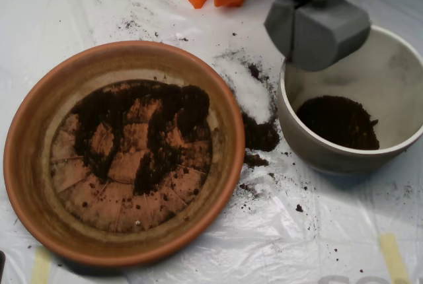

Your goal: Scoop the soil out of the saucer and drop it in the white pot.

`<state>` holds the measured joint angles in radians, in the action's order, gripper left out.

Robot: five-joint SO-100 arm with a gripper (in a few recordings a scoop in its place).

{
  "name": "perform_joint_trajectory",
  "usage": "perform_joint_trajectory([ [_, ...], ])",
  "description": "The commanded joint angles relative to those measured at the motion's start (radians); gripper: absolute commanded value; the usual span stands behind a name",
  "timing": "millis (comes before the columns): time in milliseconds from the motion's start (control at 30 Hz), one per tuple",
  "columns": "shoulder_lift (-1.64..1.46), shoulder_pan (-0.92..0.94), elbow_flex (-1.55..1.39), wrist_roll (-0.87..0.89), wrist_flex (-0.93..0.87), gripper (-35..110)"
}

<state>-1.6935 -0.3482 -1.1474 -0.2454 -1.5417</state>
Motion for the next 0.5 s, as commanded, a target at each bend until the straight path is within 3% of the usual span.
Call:
perform_joint_trajectory([
  [0,0.009,-0.054,0.115,0.017,-0.015,8],
  [67,0.020,-0.058,0.106,0.015,-0.017,24],
  [167,0.023,-0.046,0.077,0.017,-0.015,34],
  [467,-0.054,0.002,-0.017,0.023,0.006,36],
])
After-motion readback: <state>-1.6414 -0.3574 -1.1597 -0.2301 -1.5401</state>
